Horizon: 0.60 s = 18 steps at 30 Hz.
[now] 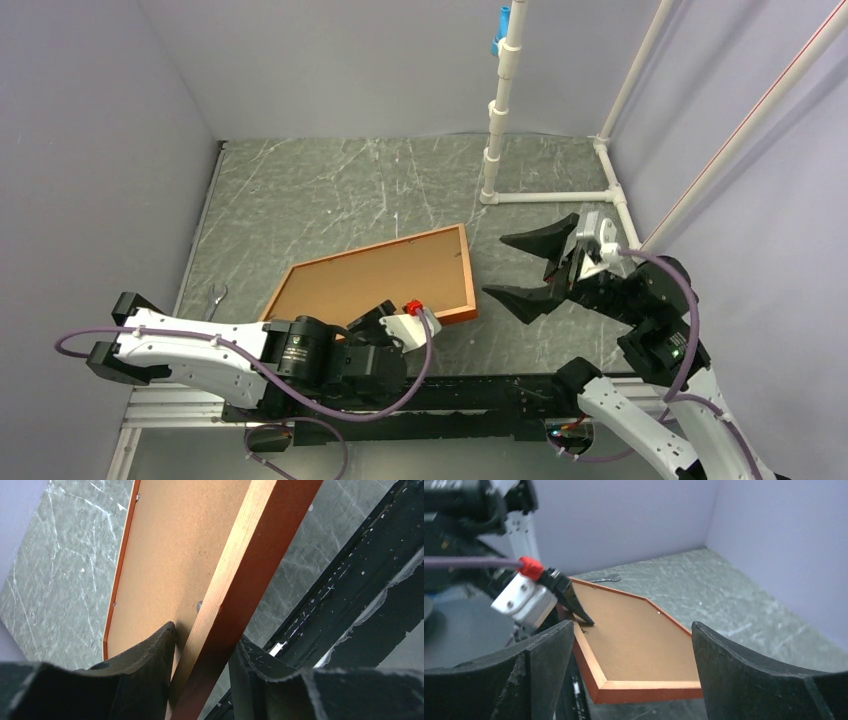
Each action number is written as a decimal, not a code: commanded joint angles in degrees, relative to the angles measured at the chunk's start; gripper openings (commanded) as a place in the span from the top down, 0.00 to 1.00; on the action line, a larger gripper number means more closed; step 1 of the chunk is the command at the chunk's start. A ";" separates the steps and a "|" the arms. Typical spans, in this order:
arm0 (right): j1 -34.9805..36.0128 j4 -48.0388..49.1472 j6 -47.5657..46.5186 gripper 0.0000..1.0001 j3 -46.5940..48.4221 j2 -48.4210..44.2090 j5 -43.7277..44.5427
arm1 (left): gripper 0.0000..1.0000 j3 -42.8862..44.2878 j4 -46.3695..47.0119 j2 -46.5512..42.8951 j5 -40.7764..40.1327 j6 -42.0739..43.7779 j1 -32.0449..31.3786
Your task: Put the photo into the frame
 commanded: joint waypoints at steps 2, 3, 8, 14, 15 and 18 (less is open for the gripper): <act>0.03 9.43 -14.27 0.10 -4.65 -1.16 -14.45 | 0.56 0.86 5.61 -2.45 0.63 -3.78 -0.31; 0.03 9.18 -16.59 0.08 -5.29 -1.51 -15.76 | 0.56 0.76 5.65 -2.64 0.64 -3.92 -0.30; 0.00 7.90 -32.94 0.01 -10.54 -5.04 -23.06 | 0.56 0.44 6.52 -3.69 1.23 -3.85 -0.33; -0.02 4.15 -46.65 0.00 -16.87 -10.01 -27.06 | 0.55 0.47 6.22 -4.82 1.50 -4.26 -0.26; 0.02 4.33 -47.12 0.01 -17.86 -10.28 -27.83 | 0.55 0.41 6.38 -4.96 1.58 -4.19 -0.23; 0.08 5.22 -48.58 0.01 -20.63 -9.23 -30.26 | 0.55 0.44 6.56 -5.03 1.82 -4.02 -0.27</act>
